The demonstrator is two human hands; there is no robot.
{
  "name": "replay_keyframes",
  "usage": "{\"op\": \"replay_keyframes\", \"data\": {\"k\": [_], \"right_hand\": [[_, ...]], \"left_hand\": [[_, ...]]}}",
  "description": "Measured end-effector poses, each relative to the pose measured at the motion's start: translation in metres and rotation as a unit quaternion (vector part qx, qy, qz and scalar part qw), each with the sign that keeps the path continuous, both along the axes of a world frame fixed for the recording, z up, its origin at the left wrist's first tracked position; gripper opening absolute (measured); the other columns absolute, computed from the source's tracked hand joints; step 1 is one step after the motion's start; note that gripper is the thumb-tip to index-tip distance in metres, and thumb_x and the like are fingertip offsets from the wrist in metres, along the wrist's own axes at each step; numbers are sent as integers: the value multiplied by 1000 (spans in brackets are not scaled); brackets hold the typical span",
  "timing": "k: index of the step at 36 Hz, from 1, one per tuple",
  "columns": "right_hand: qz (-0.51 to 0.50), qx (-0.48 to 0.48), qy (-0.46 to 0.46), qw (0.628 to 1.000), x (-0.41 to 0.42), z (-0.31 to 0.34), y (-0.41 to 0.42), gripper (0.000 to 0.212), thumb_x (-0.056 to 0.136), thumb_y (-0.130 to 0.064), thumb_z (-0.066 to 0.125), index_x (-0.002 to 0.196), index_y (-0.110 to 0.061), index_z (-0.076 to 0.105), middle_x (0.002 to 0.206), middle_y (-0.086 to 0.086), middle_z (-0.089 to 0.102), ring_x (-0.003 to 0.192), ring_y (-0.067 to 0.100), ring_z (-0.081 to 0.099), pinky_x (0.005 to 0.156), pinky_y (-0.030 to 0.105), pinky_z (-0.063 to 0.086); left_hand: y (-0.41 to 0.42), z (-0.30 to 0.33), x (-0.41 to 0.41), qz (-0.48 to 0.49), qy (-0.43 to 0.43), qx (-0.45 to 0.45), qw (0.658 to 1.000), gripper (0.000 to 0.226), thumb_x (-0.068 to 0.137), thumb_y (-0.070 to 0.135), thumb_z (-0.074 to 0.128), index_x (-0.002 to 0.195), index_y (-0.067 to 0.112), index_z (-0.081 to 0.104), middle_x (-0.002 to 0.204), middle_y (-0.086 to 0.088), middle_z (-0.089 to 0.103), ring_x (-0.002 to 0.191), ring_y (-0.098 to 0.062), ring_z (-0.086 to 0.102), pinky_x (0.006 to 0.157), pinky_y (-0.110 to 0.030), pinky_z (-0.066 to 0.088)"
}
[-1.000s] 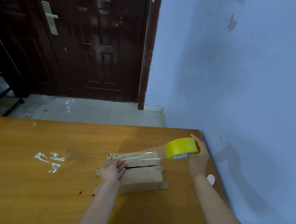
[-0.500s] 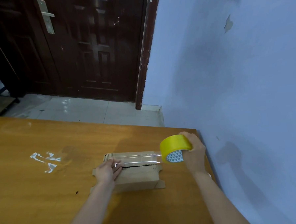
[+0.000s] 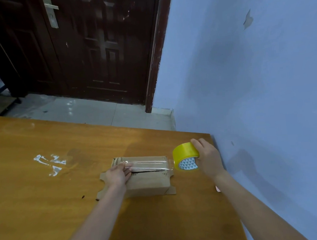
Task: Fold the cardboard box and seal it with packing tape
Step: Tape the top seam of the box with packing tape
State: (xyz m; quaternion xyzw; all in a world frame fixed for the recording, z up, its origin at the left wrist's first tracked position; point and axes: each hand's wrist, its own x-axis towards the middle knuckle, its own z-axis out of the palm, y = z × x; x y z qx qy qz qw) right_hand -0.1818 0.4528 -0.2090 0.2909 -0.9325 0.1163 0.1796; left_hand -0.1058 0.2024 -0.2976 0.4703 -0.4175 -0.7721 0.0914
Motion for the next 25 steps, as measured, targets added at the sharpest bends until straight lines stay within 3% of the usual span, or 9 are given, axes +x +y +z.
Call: {"op": "replay_keyframes", "data": {"k": [3, 8, 11, 21, 23, 25], "right_hand": [[-1, 43, 21, 999, -5, 2, 5, 62, 29, 15, 78, 88, 3, 68, 69, 15, 60, 52, 31, 57, 40, 30, 46], [-23, 64, 23, 997, -8, 7, 11, 66, 26, 11, 82, 89, -1, 67, 69, 13, 60, 52, 30, 57, 40, 28, 43], [-22, 60, 18, 998, -9, 6, 9, 66, 28, 11, 82, 90, -2, 66, 70, 12, 60, 52, 30, 57, 41, 27, 42], [-25, 41, -9, 999, -3, -11, 5, 64, 27, 13, 81, 88, -3, 67, 71, 11, 60, 52, 28, 56, 43, 25, 41], [-25, 41, -18, 999, -1, -16, 3, 66, 26, 14, 81, 88, -3, 67, 72, 11, 60, 52, 29, 56, 42, 27, 42], [-26, 43, -29, 998, 1, -19, -1, 68, 24, 12, 82, 89, -3, 66, 73, 11, 61, 54, 29, 58, 42, 29, 43]], "left_hand": [[-2, -1, -1, 7, -5, 0, 1000, 24, 99, 10, 44, 79, 4, 55, 75, -8, 63, 58, -15, 57, 48, -20, 51], [1, 0, -4, 0, 6, -5, 1000, 14, 99, 10, 43, 99, 1, 53, 74, -7, 63, 54, -13, 60, 51, -22, 50], [0, -1, -2, 7, 19, 0, 1000, 14, 98, 8, 44, 92, 1, 54, 76, -9, 64, 48, -12, 62, 46, -20, 52], [-14, 0, 10, -1, 87, 115, 990, 28, 99, 9, 40, 122, -5, 46, 88, -16, 65, 86, -31, 64, 78, -39, 52], [-17, 1, 13, -1, 106, 135, 985, 33, 100, 9, 37, 129, -5, 42, 89, -16, 65, 84, -29, 64, 80, -42, 53], [-20, 1, 16, 0, 125, 158, 979, 31, 101, 9, 35, 129, 0, 41, 83, -15, 69, 76, -27, 69, 73, -41, 57]]}}
